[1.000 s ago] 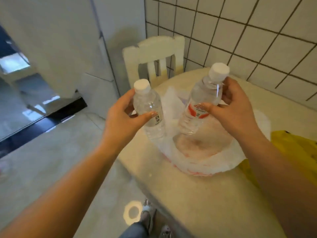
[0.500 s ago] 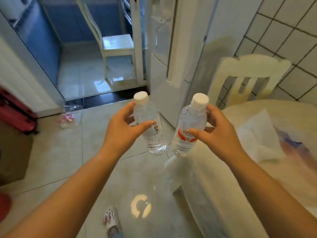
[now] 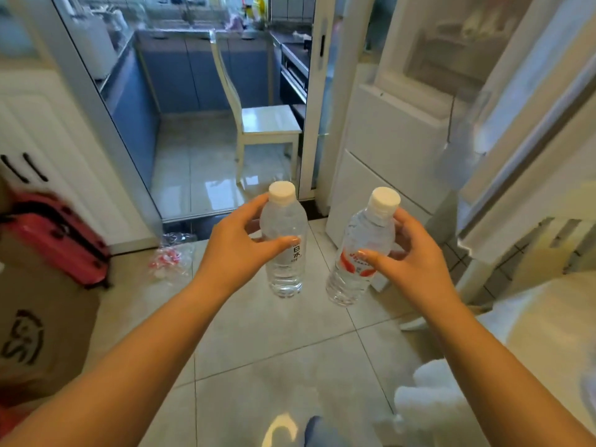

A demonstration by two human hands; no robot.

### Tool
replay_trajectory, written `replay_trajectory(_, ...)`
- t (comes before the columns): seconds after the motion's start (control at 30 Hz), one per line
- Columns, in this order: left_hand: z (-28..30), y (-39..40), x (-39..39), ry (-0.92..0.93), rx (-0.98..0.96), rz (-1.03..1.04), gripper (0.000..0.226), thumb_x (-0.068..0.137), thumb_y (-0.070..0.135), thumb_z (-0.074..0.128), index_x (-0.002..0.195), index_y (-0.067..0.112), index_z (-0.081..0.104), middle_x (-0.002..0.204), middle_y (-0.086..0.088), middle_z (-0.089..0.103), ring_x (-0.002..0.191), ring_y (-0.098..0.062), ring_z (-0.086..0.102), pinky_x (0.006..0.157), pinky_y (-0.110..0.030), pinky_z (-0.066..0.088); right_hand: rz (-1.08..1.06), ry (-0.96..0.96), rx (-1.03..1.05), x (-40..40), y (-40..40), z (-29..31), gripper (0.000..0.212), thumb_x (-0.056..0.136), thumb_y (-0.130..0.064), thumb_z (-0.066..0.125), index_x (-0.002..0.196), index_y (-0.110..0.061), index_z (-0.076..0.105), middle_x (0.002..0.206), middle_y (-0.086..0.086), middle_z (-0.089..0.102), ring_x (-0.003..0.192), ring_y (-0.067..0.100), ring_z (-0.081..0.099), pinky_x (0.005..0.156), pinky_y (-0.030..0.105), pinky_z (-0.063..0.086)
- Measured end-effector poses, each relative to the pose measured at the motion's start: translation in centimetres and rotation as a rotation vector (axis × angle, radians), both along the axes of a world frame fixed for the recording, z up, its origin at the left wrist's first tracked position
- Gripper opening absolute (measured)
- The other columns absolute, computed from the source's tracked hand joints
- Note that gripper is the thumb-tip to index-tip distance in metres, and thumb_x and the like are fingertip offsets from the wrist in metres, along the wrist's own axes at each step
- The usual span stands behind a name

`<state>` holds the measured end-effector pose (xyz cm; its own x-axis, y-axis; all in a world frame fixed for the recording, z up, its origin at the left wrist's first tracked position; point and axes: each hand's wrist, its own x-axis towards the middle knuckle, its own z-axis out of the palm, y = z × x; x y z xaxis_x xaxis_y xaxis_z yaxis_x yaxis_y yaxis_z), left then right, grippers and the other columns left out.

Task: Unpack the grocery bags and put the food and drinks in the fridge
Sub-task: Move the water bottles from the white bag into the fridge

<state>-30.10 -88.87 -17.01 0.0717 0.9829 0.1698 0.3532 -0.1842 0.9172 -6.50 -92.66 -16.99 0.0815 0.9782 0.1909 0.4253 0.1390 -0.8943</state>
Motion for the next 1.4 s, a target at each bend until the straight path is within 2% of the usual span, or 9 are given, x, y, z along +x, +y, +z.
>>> replay_trajectory(0.27,0.3,13.5,-0.6,-0.029,0.026,-0.03,0.07,0.069,0.026,0.079,0.131,0.034,0.049,0.121,0.013,0.059,0.11,-0.005,0.056,0.091,-0.033,0.052,-0.06,0.054,0.044,-1.5,13.7,-0.4,0.067,0.075,-0.016,0.075,0.128,-0.036,0.04,0.114,-0.019,0.053,0.093,-0.009,0.054,0.068,0.002,0.046)
replay_trajectory(0.4,1.0,22.7,1.1,-0.008,0.04,-0.044,0.07,0.069,0.026,0.079,0.131,0.034,0.048,0.116,0.019,0.056,0.105,0.001,0.052,0.075,-0.006,0.046,-0.08,0.086,0.069,-0.4,22.8,-0.4,0.061,0.074,-0.015,0.074,0.123,-0.035,0.043,0.106,-0.03,0.051,0.092,-0.019,0.052,0.069,-0.001,0.044)
replay_trajectory(0.5,2.4,30.3,3.0,0.029,0.056,-0.078,0.072,0.068,0.028,0.079,0.132,0.034,0.047,0.118,0.017,0.056,0.108,-0.002,0.053,0.084,-0.014,0.044,-0.134,0.089,0.076,1.3,30.0,0.3,0.06,0.075,-0.016,0.074,0.126,-0.033,0.047,0.115,-0.02,0.057,0.101,-0.007,0.056,0.071,0.004,0.047)
replay_trajectory(0.6,4.2,36.9,5.4,0.02,0.08,-0.1,0.073,0.067,0.03,0.078,0.133,0.035,0.046,0.121,0.017,0.055,0.111,-0.005,0.053,0.09,-0.027,0.048,-0.202,0.103,0.102,3.2,36.0,1.6,0.061,0.075,-0.017,0.073,0.13,-0.029,0.049,0.125,-0.01,0.058,0.112,0.008,0.056,0.086,0.021,0.051)
replay_trajectory(0.87,7.9,53.3,14.3,-0.098,0.146,-0.283,0.07,0.065,0.022,0.08,0.128,0.033,0.051,0.107,0.025,0.057,0.098,0.004,0.057,0.07,-0.006,0.043,-0.453,0.135,0.178,10.1,48.1,6.3,0.065,0.076,-0.014,0.073,0.132,-0.035,0.047,0.125,-0.016,0.054,0.108,0.002,0.054,0.09,0.028,0.047)
replay_trajectory(1.07,11.2,65.2,23.7,-0.189,0.184,-0.562,0.067,0.064,0.021,0.08,0.118,0.04,0.045,0.097,0.033,0.052,0.076,0.026,0.053,0.058,0.003,0.041,-0.6,0.059,0.294,17.6,55.9,9.8,0.062,0.074,-0.011,0.075,0.126,-0.036,0.053,0.12,-0.013,0.062,0.11,0.005,0.059,0.091,0.031,0.052)
replay_trajectory(1.2,14.1,72.0,30.4,-0.268,0.163,-0.724,0.065,0.061,0.018,0.083,0.119,0.029,0.057,0.104,0.018,0.066,0.09,0.006,0.064,0.073,-0.012,0.053,-0.711,0.045,0.369,22.0,59.5,13.0,0.06,0.073,-0.005,0.075,0.112,-0.045,0.055,0.109,-0.018,0.066,0.102,0.002,0.063,0.082,0.023,0.053)
replay_trajectory(1.3,17.0,75.7,35.7,-0.319,0.154,-0.876,0.06,0.066,0.014,0.081,0.117,0.03,0.056,0.096,0.022,0.065,0.084,0.012,0.063,0.067,-0.007,0.05,-0.79,0.018,0.425,25.5,61.9,15.3,0.058,0.074,-0.004,0.074,0.121,-0.033,0.056,0.112,-0.01,0.067,0.101,0.006,0.064,0.083,0.025,0.053)
replay_trajectory(1.4,19.3,78.1,41.2,-0.372,0.149,-1.007,0.069,0.062,0.022,0.081,0.126,0.024,0.055,0.107,0.013,0.068,0.097,0.001,0.064,0.085,-0.024,0.053,-0.855,0.006,0.475,28.5,63.7,17.6,0.052,0.075,0.0,0.072,0.111,-0.035,0.057,0.103,-0.016,0.067,0.091,-0.003,0.065,0.074,0.015,0.051)
